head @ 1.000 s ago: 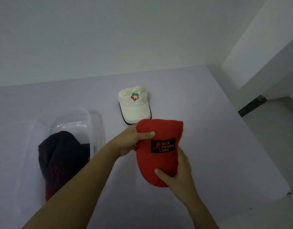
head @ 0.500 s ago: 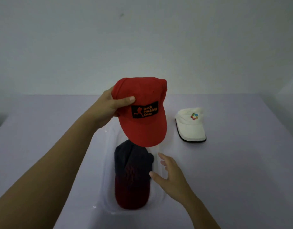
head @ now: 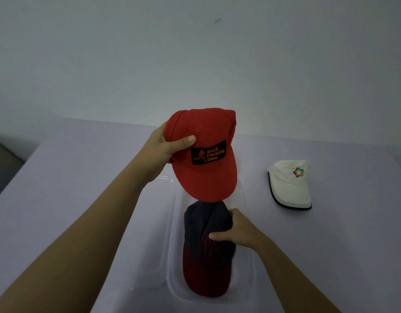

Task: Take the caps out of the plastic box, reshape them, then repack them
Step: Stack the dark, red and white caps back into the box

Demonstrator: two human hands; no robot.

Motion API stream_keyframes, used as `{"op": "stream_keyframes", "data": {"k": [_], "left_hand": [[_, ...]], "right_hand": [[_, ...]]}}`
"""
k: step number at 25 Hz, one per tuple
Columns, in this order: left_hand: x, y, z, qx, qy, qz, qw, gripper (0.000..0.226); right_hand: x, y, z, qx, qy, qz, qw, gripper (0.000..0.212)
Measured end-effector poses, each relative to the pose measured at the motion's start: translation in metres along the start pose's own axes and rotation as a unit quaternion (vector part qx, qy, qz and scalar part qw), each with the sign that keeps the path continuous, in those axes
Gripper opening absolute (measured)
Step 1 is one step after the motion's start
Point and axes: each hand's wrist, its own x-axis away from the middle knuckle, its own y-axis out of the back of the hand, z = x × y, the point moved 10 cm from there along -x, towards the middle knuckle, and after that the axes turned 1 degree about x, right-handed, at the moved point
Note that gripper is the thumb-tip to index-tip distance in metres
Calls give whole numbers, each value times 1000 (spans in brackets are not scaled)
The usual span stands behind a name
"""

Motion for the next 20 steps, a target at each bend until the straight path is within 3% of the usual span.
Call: {"op": "stream_keyframes", "data": {"k": [4,9,14,17,20], "left_hand": [[-7,7,11,13,7,-11,1000,46],[-20,11,23,12,6,-20,1000,55],[-27,-17,38,-24,19,55,998,55],[-18,-39,78,-66,72,115,989,51],[-2,-45,122,-83,136,134,978,49]], "right_hand": [[-2,0,4,61,-28,57,996,101],[9,-3,32,140,41,118,982,85],[29,-11,45,150,124,113,974,82],[34,-9,40,120,147,107,976,93],[37,-5,36,99,161,96,977,87]]}}
